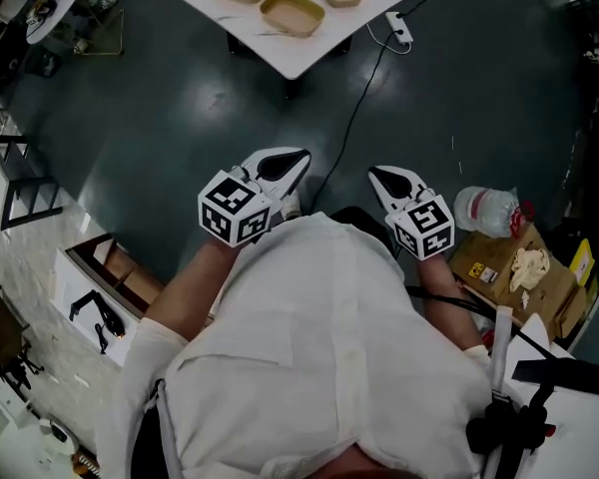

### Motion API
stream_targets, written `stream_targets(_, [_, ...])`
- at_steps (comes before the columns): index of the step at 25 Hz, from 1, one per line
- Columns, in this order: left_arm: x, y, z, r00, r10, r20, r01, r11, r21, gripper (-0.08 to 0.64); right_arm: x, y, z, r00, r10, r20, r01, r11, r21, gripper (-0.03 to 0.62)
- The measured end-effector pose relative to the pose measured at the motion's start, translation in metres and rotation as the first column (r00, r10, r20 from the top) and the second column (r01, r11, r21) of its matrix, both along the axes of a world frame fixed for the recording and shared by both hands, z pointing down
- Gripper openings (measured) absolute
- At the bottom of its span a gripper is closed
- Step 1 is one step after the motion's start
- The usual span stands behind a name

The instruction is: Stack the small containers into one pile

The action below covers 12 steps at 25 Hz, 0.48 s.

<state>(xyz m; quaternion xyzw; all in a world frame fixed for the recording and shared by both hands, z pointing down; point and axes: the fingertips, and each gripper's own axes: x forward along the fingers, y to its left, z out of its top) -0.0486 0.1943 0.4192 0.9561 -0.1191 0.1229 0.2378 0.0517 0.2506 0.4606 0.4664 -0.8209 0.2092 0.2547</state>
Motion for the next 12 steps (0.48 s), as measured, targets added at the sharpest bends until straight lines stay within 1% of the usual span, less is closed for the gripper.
stream_targets(5, [0.000, -0.026, 0.003, 0.999, -0.035, -0.009, 0.034, 0.999, -0.031, 0.008, 0.003, -0.033, 0.002, 0.999, -0.037, 0.001, 0.037, 0.999, -0.023, 0.005])
stream_targets(12, [0.020, -0.080, 0.012, 0.995, -0.095, 0.021, 0.096, 0.995, -0.038, 0.008, 0.025, -0.099, 0.010, 0.994, -0.107, 0.024, 0.108, 0.994, -0.025, 0.005])
